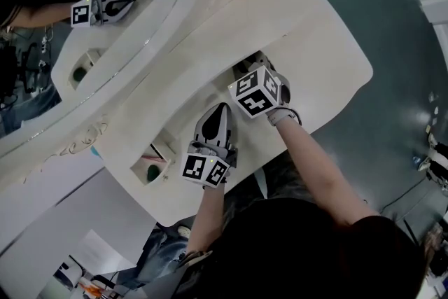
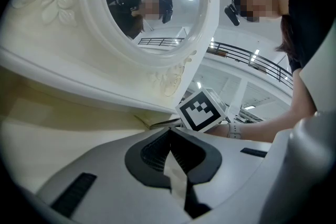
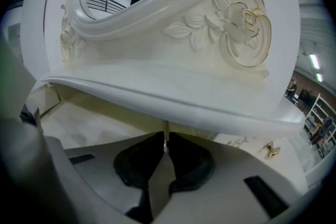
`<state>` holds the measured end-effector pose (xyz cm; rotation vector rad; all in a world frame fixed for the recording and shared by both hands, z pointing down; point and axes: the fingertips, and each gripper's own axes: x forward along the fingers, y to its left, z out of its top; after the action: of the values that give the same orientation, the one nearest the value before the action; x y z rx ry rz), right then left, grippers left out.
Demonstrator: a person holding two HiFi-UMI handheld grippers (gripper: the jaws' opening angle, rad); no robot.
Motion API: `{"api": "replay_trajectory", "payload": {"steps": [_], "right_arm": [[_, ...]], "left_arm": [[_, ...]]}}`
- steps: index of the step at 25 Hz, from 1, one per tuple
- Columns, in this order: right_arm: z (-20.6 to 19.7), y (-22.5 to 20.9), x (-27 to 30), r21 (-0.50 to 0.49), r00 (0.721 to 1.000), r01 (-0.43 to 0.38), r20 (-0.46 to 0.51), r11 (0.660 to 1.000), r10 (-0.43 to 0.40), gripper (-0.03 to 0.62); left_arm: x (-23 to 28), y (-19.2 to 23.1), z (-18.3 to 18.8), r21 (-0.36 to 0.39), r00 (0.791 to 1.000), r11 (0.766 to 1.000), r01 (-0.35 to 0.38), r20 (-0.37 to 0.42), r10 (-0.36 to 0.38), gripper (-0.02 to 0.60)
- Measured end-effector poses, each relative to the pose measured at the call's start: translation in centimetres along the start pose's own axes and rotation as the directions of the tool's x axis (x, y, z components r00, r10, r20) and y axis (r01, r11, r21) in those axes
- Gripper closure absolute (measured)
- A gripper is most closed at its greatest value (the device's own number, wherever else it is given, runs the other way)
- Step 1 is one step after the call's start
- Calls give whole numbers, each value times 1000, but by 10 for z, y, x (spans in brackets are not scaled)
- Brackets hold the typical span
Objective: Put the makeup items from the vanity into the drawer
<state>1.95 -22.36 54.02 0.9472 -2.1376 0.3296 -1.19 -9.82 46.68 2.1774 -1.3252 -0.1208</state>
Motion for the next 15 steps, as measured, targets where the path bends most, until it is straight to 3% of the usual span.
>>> {"api": "replay_trajectory", "payload": {"steps": [15], "right_arm": [[-31,37,-34,-21,994,-105,-20,994,105,550]], "left_arm": [[-28,-2,-5,-5,999,999,-48,23,48,568]]}}
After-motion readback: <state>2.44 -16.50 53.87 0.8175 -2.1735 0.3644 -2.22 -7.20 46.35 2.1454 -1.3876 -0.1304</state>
